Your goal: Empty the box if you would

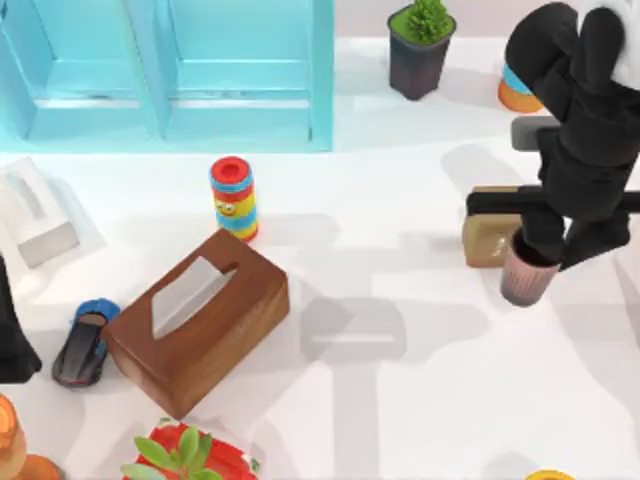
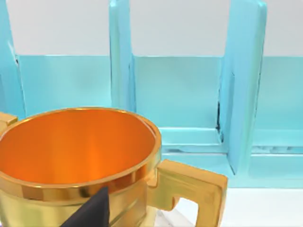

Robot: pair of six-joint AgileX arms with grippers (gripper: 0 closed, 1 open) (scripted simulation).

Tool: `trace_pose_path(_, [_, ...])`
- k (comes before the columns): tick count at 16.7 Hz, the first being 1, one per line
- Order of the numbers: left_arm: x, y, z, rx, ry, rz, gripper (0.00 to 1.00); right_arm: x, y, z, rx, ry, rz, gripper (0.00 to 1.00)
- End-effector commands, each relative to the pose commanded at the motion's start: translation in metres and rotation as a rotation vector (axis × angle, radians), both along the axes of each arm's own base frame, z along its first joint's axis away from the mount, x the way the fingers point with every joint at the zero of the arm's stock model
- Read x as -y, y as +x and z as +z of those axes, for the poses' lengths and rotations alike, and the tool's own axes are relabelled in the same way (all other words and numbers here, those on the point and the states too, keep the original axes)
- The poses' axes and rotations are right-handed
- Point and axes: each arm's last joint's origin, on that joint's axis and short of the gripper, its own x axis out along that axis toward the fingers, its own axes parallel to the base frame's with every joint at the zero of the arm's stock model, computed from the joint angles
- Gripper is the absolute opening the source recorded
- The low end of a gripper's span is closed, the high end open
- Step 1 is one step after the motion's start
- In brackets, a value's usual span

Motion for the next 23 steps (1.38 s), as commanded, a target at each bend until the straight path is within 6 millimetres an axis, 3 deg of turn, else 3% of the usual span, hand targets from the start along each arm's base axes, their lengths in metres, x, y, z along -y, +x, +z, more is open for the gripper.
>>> trace_pose_path(3, [0.0,0.0,0.0,0.0,0.0,0.0,1.0,-0.001,0.0,-0.009,0.002,0.0,0.001,0.0])
trace_pose_path(8, [0.0,0.0,0.0,0.0,0.0,0.0,1.0,-0.004,-0.001,-0.04,0.007,0.0,0.004,0.0])
trace_pose_path(13, [0.0,0.0,0.0,0.0,0.0,0.0,1.0,-0.004,-0.002,-0.043,0.008,0.0,0.005,0.0])
trace_pose_path(23, [0.0,0.0,0.0,0.0,0.0,0.0,1.0,-0.004,-0.002,-0.043,0.008,0.0,0.005,0.75])
